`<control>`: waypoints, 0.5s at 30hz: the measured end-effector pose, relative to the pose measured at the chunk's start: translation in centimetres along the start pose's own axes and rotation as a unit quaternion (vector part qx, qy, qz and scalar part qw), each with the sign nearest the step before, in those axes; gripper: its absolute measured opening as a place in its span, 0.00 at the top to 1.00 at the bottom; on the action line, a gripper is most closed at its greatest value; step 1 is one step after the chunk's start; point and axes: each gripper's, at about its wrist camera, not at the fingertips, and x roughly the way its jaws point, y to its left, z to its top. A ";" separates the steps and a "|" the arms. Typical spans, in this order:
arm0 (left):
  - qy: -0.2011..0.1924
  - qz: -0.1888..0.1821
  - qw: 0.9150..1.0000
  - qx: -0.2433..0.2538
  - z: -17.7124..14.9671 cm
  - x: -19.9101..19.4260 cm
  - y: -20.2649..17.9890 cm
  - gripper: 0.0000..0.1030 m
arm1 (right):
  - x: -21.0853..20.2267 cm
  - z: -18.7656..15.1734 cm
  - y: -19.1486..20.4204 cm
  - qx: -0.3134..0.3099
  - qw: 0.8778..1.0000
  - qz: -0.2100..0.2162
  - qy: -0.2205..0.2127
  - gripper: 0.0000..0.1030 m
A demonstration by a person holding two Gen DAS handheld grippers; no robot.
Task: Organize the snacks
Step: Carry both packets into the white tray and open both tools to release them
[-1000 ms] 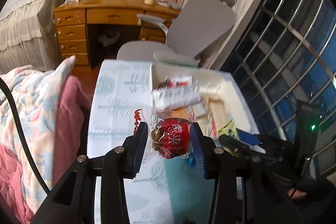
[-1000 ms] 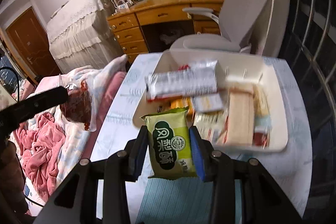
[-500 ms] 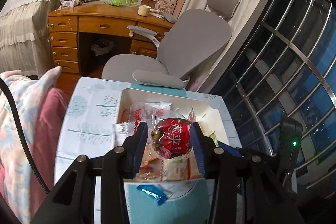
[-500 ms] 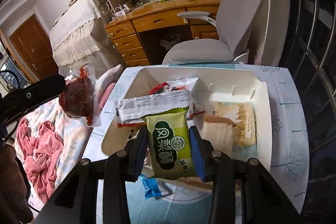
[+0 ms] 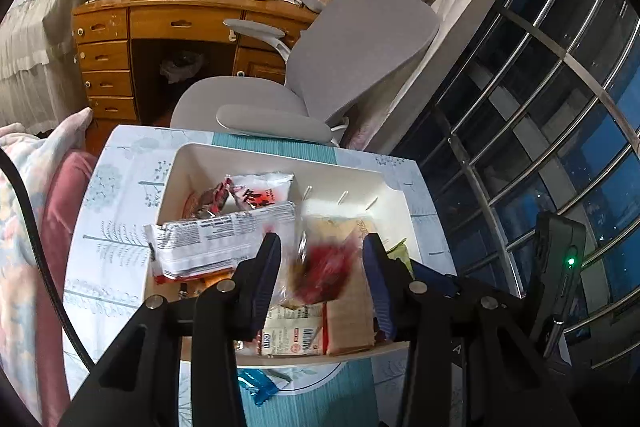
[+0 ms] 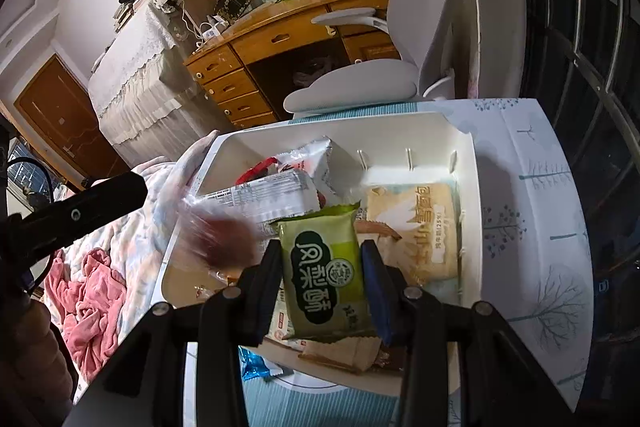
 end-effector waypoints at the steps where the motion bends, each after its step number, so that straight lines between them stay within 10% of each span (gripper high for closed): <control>1: 0.002 0.002 1.000 -0.001 -0.1 0.2 -0.1 0.60 | 0.1 -0.1 -0.2 0.002 1.000 0.000 0.000 0.61; 15: 0.012 0.029 0.999 -0.018 -1.2 -1.4 1.1 0.37 | 0.3 -0.5 -0.1 0.018 1.000 0.004 0.012 0.47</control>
